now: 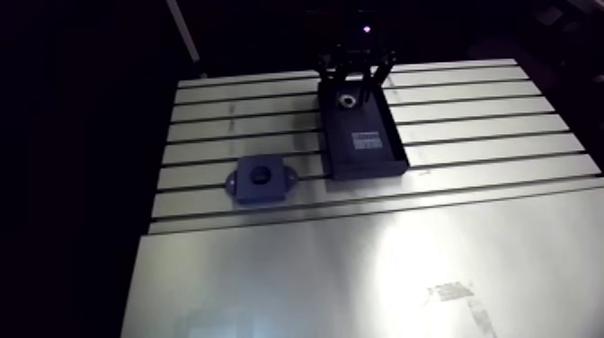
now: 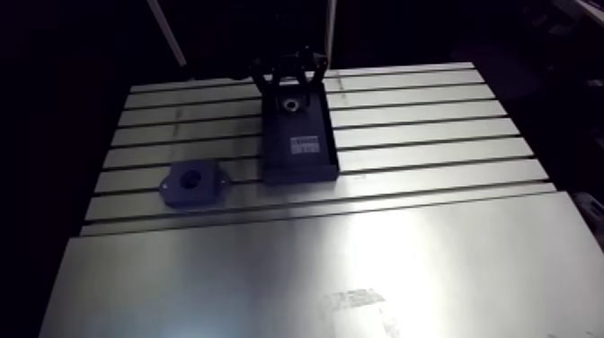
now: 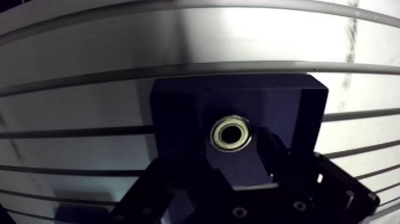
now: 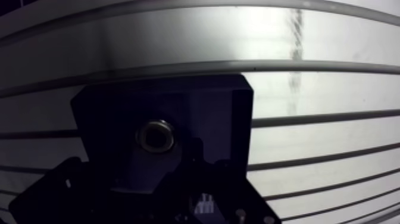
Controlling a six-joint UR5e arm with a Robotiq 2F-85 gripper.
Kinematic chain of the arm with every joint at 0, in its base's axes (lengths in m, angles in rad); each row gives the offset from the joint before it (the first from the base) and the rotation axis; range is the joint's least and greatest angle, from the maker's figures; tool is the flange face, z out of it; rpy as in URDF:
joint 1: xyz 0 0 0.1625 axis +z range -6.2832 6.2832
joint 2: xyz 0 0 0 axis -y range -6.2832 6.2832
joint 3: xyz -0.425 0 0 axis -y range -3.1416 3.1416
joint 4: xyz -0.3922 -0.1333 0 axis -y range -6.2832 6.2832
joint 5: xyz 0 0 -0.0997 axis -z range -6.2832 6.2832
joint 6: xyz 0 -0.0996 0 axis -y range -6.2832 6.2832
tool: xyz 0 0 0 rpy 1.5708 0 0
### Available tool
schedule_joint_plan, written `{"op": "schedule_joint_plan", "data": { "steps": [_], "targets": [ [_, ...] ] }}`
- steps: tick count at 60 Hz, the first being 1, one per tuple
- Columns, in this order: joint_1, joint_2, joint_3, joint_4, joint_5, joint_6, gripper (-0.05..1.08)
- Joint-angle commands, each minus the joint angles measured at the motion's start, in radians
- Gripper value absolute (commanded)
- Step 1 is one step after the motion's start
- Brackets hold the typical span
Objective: Pick up the bearing and press it into the housing until flush.
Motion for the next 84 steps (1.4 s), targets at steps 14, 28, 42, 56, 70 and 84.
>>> {"op": "schedule_joint_plan", "data": {
  "steps": [14,28,42,56,70,84],
  "targets": [
    [-0.001,-0.002,0.003,-0.001,-0.004,0.001,0.5],
    [-0.001,-0.001,0.0,-0.002,-0.004,0.0,0.5],
    [-0.001,-0.001,-0.002,-0.002,-0.005,0.0,0.5],
    [-0.001,-0.001,-0.005,-0.002,-0.005,0.0,0.5],
    [-0.001,-0.001,-0.007,-0.002,-0.005,0.0,0.51],
    [-0.001,0.001,-0.002,-0.002,-0.005,0.001,0.53]
  ]
}}
